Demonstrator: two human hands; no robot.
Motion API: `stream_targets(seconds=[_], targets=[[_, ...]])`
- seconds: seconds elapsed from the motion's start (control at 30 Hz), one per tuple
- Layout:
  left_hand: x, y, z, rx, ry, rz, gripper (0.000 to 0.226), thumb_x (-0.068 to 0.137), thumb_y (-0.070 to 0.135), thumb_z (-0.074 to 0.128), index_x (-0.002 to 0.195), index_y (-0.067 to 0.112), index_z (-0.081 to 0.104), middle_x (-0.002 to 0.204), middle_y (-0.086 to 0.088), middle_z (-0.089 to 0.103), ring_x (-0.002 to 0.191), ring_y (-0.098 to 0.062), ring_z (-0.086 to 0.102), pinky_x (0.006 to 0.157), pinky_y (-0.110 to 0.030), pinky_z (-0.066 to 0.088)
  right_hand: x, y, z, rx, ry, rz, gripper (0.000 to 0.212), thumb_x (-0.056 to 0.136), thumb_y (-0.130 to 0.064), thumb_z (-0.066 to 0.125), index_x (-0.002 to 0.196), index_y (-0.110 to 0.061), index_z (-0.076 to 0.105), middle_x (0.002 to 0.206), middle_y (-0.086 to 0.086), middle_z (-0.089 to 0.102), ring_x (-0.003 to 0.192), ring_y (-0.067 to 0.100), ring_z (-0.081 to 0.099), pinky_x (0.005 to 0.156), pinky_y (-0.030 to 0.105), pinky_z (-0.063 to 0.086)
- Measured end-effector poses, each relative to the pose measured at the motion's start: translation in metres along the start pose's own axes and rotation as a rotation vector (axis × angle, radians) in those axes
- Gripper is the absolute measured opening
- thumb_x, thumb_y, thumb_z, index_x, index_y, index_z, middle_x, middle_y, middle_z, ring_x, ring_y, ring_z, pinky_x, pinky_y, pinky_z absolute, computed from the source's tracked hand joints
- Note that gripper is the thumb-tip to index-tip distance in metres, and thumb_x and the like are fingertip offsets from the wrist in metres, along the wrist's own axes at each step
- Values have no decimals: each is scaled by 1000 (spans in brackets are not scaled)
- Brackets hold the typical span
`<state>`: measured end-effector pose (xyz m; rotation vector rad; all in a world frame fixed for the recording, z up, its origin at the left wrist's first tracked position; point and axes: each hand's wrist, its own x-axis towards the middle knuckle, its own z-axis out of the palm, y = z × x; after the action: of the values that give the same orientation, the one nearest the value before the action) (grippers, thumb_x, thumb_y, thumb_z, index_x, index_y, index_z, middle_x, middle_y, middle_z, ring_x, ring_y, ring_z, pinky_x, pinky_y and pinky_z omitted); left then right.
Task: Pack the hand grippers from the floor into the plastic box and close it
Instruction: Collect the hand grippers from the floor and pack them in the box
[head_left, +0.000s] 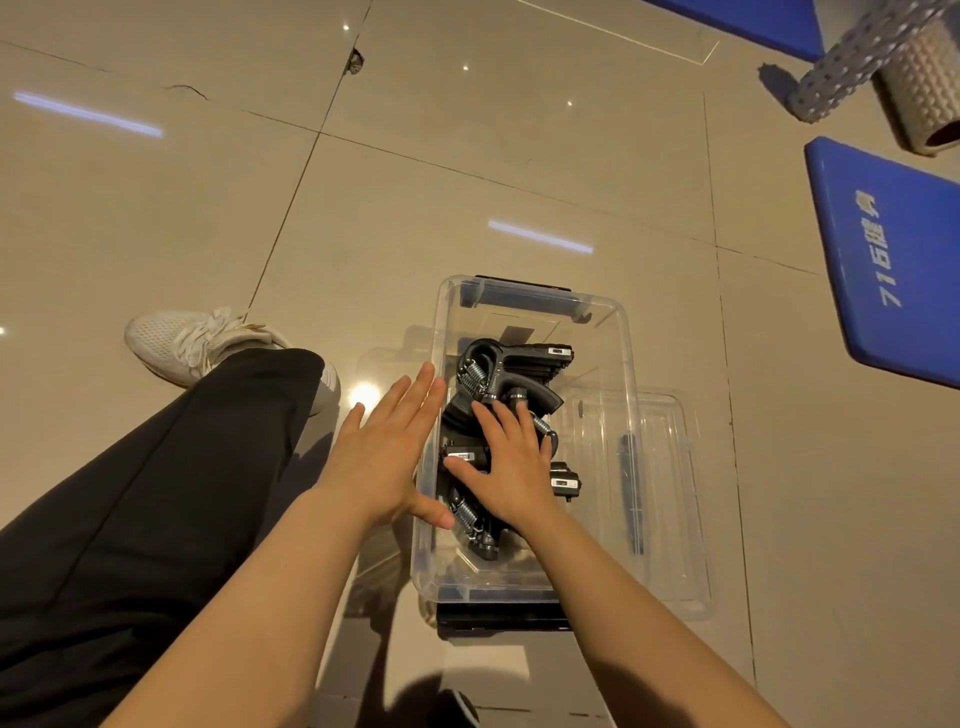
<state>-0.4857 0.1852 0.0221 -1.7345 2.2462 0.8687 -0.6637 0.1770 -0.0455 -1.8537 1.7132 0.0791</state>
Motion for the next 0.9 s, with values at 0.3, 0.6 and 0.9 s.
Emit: stream_targets(seconds=[0.3,0.6,0.9], targets=[[-33,35,-40,59,222,26,81,86,51,56,150,26,13,157,-2,13,144,-21,4,112,-38,22,-59,-29,-69,289,23,-77,47,90,-40,57,132,-23,48,139,-2,43,121,12,45,101,32,38],[-176,68,-61,-446,729,-124,22,85,27,67,106,28,67,89,21,61,85,1,56,80,-25,49,-128,-64,-180,556,317,-286,15,91,-23,58,103,-21,66,96,-10,65,90,6,61,71,16,46],[-279,78,-121,-258,997,-66,18,87,29,64,104,25,68,89,14,66,78,0,59,68,-14,42,-212,-168,-201,453,154,-676,16,92,-26,56,105,-21,64,99,-7,64,91,9,60,81,24,51]])
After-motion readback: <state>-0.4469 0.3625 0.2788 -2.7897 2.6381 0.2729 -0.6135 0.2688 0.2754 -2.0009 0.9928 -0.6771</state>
